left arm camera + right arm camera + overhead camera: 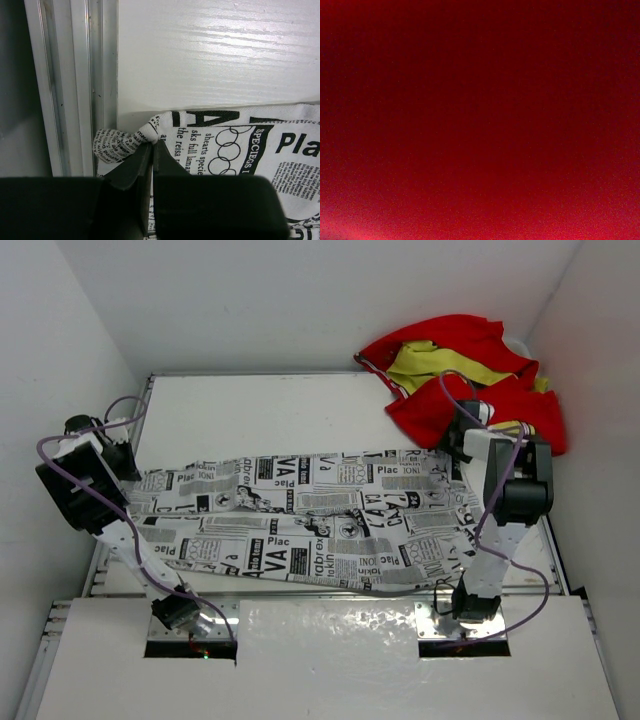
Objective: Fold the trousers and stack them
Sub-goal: Fold the trousers
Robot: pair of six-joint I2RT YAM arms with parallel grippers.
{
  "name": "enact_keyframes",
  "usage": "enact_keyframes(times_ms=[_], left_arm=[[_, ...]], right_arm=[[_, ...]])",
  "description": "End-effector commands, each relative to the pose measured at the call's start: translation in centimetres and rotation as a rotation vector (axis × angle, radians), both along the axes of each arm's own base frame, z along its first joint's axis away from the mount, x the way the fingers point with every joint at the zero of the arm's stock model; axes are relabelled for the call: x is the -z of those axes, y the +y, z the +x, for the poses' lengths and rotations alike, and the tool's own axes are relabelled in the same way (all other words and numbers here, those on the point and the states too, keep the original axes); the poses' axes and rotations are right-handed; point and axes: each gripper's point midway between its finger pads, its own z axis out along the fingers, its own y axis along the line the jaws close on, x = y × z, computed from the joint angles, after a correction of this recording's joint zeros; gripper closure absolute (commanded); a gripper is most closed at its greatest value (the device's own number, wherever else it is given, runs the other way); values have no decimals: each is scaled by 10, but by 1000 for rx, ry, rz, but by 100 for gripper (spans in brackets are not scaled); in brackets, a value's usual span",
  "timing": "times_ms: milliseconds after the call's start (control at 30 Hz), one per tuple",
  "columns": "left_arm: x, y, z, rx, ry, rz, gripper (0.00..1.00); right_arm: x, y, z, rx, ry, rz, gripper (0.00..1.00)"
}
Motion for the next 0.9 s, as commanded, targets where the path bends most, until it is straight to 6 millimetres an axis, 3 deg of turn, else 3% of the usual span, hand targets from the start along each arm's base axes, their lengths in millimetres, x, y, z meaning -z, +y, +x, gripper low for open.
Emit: enact_keyframes(times_ms=[0, 100, 233, 333, 467, 533, 600, 633, 767, 867], left_arm=[[-25, 0, 6, 12, -49, 19, 100], [-25, 0, 8, 12, -50, 20, 100], [-26, 0, 9, 10, -55, 19, 100], [-27, 1, 10, 9, -58, 19, 100], [-27, 2, 9, 10, -56, 24, 100], [-29, 3, 10, 10, -61, 29, 100], [-35, 4, 11, 7, -71, 36, 100], [-37, 5, 11, 5, -76, 42, 100], [-65, 10, 22, 12, -155, 85, 100], [-87, 13, 33, 12, -225, 100, 100]], right_arm=[[7, 0, -39, 10, 96, -33, 53], [7, 3, -49, 18, 140, -9, 53], [8, 4, -60, 49, 225, 8, 40], [11, 4, -64, 70, 226, 13, 38], [24, 10, -63, 72, 243, 49, 61], [37, 14, -63, 92, 235, 85, 82], [35, 13, -62, 109, 221, 93, 100], [33, 13, -60, 106, 201, 91, 100], [-8, 0, -49, 65, 89, 1, 100], [-55, -6, -40, 39, -50, -23, 100]])
